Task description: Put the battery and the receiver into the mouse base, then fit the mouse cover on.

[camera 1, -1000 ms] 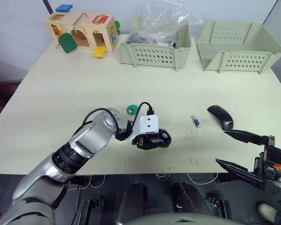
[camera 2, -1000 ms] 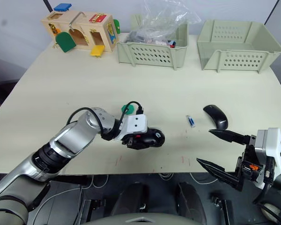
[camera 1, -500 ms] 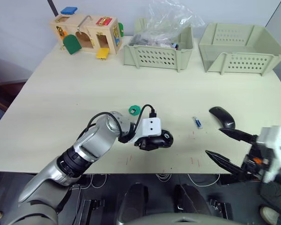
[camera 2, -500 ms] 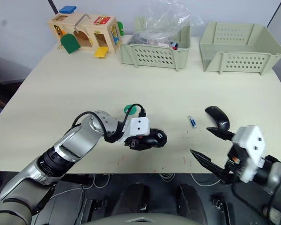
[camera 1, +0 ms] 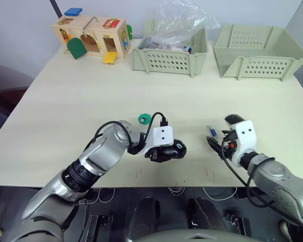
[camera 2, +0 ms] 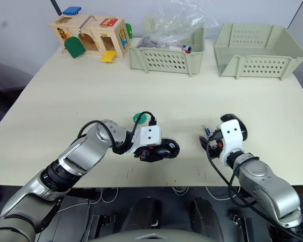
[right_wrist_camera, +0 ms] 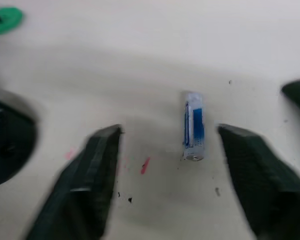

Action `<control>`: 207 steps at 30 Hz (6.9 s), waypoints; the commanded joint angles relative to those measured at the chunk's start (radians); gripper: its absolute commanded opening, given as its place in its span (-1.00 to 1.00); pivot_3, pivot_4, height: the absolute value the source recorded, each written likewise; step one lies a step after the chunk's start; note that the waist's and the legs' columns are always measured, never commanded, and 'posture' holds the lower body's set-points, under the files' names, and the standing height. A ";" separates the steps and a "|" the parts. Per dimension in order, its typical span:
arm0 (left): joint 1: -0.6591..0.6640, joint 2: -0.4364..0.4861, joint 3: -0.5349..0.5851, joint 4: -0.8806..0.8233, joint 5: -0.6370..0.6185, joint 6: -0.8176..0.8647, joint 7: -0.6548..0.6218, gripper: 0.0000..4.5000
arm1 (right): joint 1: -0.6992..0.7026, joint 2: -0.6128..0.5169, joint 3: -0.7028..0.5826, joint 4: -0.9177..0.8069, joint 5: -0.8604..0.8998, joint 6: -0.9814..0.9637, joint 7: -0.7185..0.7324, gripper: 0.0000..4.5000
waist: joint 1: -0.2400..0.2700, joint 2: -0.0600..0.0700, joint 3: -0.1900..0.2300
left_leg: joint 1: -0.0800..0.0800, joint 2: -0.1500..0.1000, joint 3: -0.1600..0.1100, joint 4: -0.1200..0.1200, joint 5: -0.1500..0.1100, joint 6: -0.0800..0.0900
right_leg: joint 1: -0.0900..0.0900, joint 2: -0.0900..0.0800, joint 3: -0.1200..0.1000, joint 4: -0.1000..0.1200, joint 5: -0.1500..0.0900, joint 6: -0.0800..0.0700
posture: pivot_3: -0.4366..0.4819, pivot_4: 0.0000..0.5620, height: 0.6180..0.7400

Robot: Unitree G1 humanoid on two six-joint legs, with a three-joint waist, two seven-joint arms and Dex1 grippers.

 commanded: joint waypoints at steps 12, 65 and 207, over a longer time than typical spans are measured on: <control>0.014 -0.004 -0.025 -0.027 0.001 0.015 -0.009 0.30 | -0.018 0.107 -0.015 0.070 -0.134 -0.068 0.003 0.06 | -0.006 0.000 0.000 | 0.000 0.000 0.000 0.000 0.000 0.000 | 0.000 0.000 0.000 0.000 0.000 0.000 | -0.05 -0.47 1.00; 0.006 -0.017 -0.027 -0.010 0.023 0.010 -0.020 0.30 | -0.568 -0.383 -0.077 -0.095 0.715 0.734 0.213 -0.93 | -0.009 0.002 0.002 | -0.002 0.000 -0.002 -0.001 0.000 0.001 | 0.000 -0.002 -0.002 -0.001 0.000 0.000 | -0.05 -0.47 1.00; 0.014 -0.025 -0.030 -0.048 0.007 0.082 -0.012 0.30 | 0.055 0.083 0.265 0.465 -0.296 -0.536 0.575 -0.93 | -0.010 0.002 -0.006 | 0.002 0.000 0.000 0.001 -0.002 0.004 | 0.001 0.000 0.001 0.001 -0.001 0.004 | -0.05 -0.47 1.00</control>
